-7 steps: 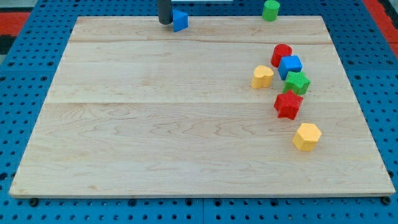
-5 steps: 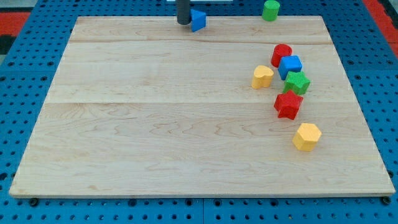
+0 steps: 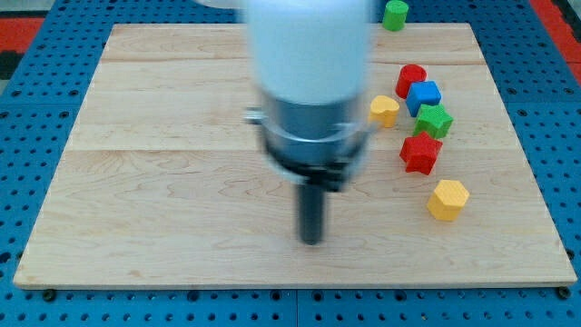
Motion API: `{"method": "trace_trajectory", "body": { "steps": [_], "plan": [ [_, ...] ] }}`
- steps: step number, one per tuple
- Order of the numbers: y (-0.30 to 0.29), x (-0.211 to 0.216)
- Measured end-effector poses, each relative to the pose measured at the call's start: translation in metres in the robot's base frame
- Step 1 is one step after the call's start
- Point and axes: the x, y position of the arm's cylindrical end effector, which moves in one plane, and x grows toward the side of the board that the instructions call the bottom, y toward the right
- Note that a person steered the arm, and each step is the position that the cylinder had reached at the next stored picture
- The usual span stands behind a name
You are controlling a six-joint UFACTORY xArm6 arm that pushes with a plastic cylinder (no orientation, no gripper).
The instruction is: Move the yellow hexagon towards the blue triangle
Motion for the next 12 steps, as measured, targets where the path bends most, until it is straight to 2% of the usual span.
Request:
{"method": "trace_trajectory", "body": {
  "steps": [1,2,3,4,6,8,9,12],
  "plan": [
    [0.1,-0.002],
    [0.175,-0.002],
    [0.177,-0.037],
    [0.12,-0.026],
    [0.057,-0.054],
    [0.054,-0.152],
    [0.036,-0.177],
    [-0.021,-0.147]
  ]
}}
